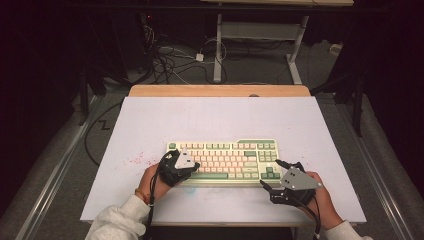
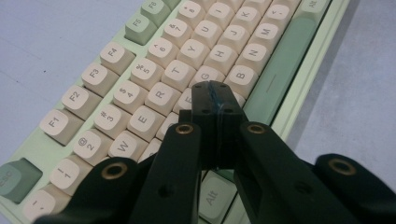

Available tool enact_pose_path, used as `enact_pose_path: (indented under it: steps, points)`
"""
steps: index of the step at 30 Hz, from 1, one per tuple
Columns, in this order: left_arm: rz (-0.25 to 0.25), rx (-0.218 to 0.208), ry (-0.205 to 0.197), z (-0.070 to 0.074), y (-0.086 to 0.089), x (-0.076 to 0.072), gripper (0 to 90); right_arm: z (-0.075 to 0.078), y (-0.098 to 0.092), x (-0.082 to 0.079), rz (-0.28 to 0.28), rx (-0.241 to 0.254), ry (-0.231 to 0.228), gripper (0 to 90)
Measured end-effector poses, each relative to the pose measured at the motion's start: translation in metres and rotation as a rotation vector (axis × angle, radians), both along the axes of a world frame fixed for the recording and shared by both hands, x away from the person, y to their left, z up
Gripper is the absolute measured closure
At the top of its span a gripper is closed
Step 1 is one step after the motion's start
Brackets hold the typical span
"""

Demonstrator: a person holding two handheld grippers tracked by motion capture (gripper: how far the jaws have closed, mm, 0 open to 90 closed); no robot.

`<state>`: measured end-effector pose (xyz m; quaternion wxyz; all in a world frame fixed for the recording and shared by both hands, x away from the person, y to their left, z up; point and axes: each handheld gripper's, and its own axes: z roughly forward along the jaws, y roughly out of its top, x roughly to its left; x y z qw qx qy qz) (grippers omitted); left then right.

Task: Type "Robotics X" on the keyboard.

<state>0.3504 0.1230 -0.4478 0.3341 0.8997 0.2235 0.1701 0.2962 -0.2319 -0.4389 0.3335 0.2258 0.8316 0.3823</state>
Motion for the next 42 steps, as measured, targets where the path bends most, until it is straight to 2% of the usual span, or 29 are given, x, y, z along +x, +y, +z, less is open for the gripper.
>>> enact_pose_path:
  steps: [28, 38, 42]
  points:
    - [0.047, -0.037, -0.021, 0.012, 0.021, 0.003, 87.7, 0.001, -0.001, -0.001, -0.004, 0.005, -0.007, 22.6]
    - [0.071, -0.03, -0.006, 0.006, 0.025, 0.01, 87.7, 0.001, 0.001, -0.001, 0.0, 0.0, -0.004, 22.6]
    - [0.069, -0.013, 0.006, 0.001, 0.023, 0.012, 87.7, 0.0, 0.001, -0.001, 0.003, -0.006, -0.002, 22.6]
